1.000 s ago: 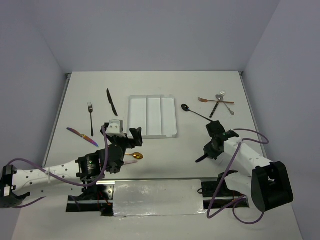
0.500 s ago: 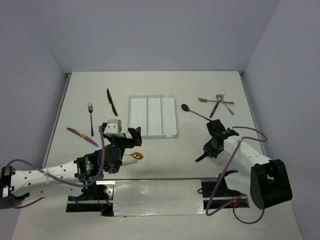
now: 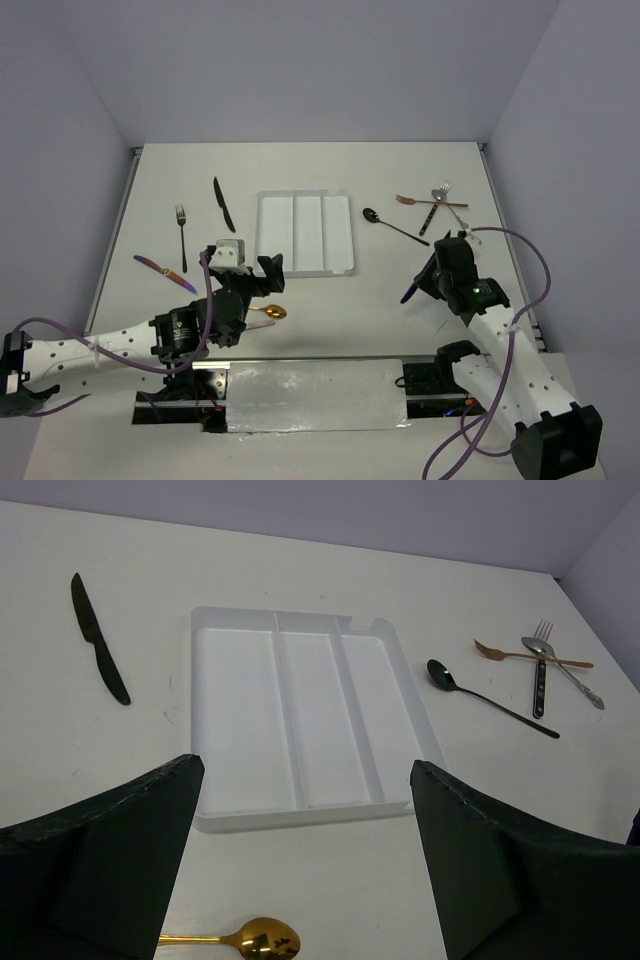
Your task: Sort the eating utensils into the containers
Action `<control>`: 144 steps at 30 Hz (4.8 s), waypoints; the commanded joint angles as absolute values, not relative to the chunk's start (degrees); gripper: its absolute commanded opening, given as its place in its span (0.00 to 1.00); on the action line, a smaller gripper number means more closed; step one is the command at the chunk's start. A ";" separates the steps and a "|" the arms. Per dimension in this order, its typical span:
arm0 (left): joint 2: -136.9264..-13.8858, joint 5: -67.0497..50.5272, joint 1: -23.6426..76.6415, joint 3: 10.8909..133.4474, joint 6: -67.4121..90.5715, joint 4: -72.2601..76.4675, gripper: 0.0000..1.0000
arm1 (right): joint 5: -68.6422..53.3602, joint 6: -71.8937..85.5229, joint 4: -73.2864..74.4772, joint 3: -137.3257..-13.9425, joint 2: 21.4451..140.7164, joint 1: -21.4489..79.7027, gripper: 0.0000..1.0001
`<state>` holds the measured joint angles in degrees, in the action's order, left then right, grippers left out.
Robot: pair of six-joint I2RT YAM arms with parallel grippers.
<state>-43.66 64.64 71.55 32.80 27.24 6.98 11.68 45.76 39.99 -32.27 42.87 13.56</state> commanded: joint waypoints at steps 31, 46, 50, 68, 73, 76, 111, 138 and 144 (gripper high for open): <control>-43.07 64.34 71.63 33.05 26.46 10.55 0.97 | 13.09 12.12 35.94 -90.87 108.80 33.93 0.00; -43.59 64.86 71.63 33.13 26.37 10.55 0.97 | 15.56 18.54 37.09 -92.72 115.93 33.49 0.00; -43.59 64.69 71.72 33.05 26.37 10.72 0.97 | 14.41 20.12 37.44 -92.99 116.98 33.49 0.00; -43.86 64.69 71.72 33.22 26.19 10.72 0.97 | 13.36 22.24 40.43 -93.34 118.57 33.13 0.00; -43.86 64.78 71.72 33.22 26.19 10.81 0.97 | 11.08 23.29 40.87 -91.85 117.16 33.22 0.00; -44.03 64.95 71.63 33.22 26.02 10.72 0.97 | 11.42 23.81 42.10 -91.76 117.42 33.22 0.00; -45.00 65.30 71.72 33.13 25.22 11.95 0.97 | 12.48 20.22 40.18 -89.66 107.24 34.01 0.44; -47.63 70.93 70.31 35.24 35.68 6.33 0.95 | -12.90 4.06 21.80 -72.42 84.89 18.76 0.53; -46.85 67.86 70.31 35.07 36.74 6.23 0.95 | -1.42 -15.27 31.18 -74.79 93.40 16.79 0.50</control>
<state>-47.75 69.23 70.52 33.23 35.22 4.62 -3.01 -2.98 26.98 -73.52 89.97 15.20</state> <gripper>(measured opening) 0.954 0.513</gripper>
